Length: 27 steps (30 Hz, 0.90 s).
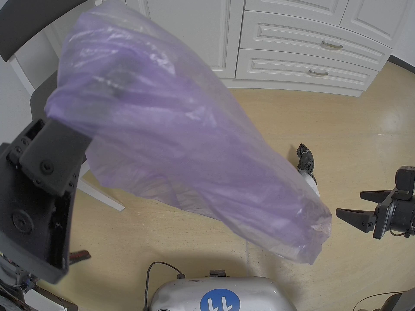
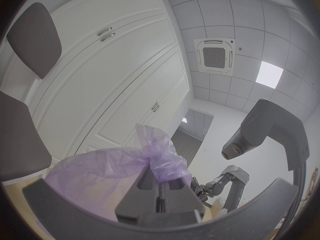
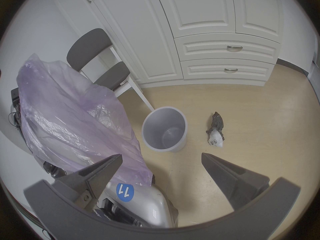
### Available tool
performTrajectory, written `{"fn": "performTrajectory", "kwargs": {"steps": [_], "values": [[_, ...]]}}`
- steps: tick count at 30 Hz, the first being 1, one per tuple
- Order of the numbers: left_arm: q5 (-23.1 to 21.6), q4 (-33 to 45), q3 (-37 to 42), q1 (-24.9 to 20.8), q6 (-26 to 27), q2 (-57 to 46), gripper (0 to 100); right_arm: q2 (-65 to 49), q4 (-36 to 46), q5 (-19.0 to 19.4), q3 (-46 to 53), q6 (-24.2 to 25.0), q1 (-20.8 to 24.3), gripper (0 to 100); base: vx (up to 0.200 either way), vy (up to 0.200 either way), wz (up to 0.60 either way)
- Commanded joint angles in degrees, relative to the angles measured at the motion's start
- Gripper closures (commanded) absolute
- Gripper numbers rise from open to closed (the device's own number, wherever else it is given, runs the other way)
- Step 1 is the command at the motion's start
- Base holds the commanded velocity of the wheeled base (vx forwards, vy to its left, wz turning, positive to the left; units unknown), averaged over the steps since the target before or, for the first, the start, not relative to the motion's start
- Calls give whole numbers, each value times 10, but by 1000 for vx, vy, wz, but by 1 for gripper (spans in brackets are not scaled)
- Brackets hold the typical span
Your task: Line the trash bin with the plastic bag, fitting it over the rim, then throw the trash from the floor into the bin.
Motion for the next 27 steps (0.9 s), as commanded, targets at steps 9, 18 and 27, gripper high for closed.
{"fn": "performTrajectory", "kwargs": {"steps": [9,18,27], "values": [[0,0,-1,-18,0,-8,100,27,0,2,4,0,12,0,0,0,0],[0,0,-1,-29,-1,-16,100,50,-2,13,14,7,60,0,0,0,0],[-1,0,-2,-34,0,-16,100,19,-30,9,20,21,88,0,0,0,0]]}}
